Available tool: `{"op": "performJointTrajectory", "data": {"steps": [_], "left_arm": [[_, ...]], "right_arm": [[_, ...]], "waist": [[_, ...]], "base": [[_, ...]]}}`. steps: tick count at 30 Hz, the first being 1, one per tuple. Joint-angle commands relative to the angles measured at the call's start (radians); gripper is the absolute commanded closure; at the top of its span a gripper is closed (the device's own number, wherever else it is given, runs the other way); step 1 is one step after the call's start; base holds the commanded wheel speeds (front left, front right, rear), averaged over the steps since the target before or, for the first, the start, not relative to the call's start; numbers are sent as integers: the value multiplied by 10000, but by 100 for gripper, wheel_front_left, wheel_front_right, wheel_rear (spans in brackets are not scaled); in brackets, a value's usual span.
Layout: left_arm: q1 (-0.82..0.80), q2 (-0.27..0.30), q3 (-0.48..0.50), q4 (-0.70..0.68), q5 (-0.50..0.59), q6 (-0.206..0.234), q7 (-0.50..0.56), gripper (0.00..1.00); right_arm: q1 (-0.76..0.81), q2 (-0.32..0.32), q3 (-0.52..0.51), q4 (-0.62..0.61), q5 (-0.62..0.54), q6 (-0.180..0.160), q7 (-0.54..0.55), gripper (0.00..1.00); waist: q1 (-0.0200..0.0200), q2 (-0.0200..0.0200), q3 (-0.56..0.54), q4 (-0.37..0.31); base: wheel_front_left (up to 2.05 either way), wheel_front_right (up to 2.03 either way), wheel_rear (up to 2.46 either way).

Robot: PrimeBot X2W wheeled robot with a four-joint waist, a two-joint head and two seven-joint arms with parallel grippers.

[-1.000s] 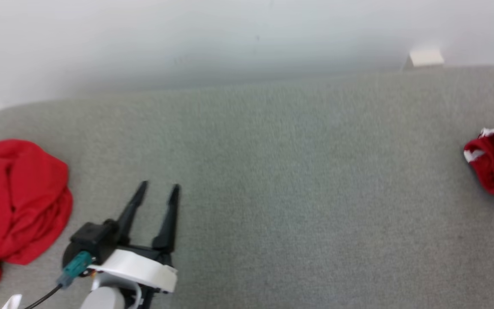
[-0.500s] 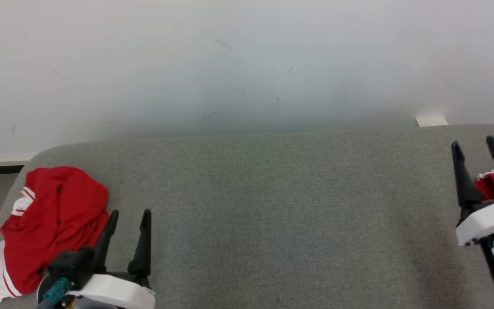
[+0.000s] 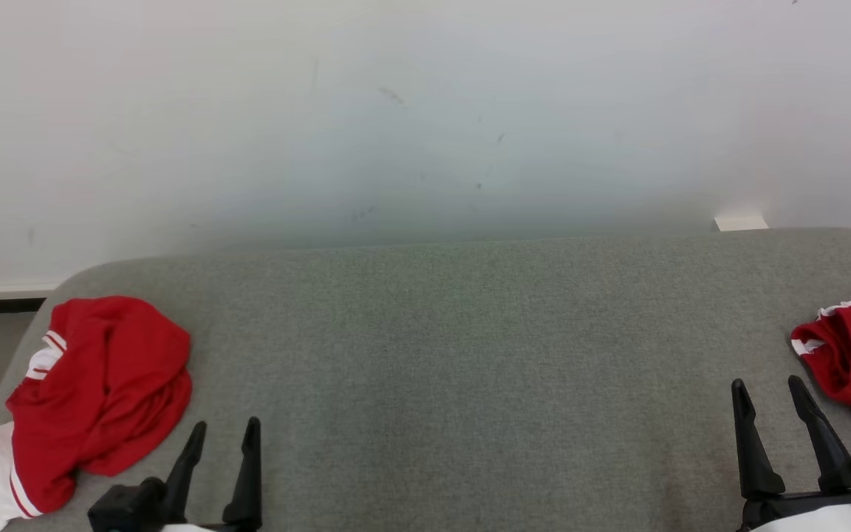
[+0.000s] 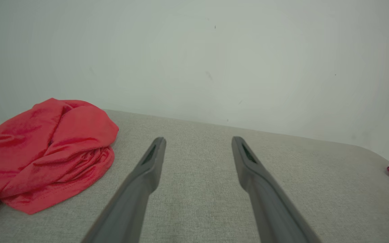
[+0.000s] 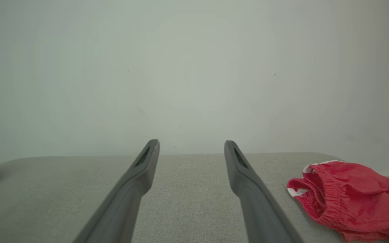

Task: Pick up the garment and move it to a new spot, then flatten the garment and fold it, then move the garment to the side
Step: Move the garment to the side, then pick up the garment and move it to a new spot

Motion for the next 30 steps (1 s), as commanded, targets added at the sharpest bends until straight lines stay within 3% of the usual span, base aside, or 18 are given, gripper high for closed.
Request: {"op": "performJointTrajectory", "data": {"steps": [1,24,30], "left_arm": [[169,-31,45,-104,39,20,0,0],[95,-144,-141,-112,165,19,0,0],[-5,-141,-181,-60,195,19,0,0]], "right_arm": [[218,170,-120,-225,-27,-24,-35,0],[648,561,-20,-317,-373,-23,-37,0],[727,557,-12,-220,-293,-23,-36,0]], "waist": [[2,0,18,-21],[2,0,56,-39],[2,0,-5,265]], "base": [[0,0,0],[0,0,0],[0,0,0]]}}
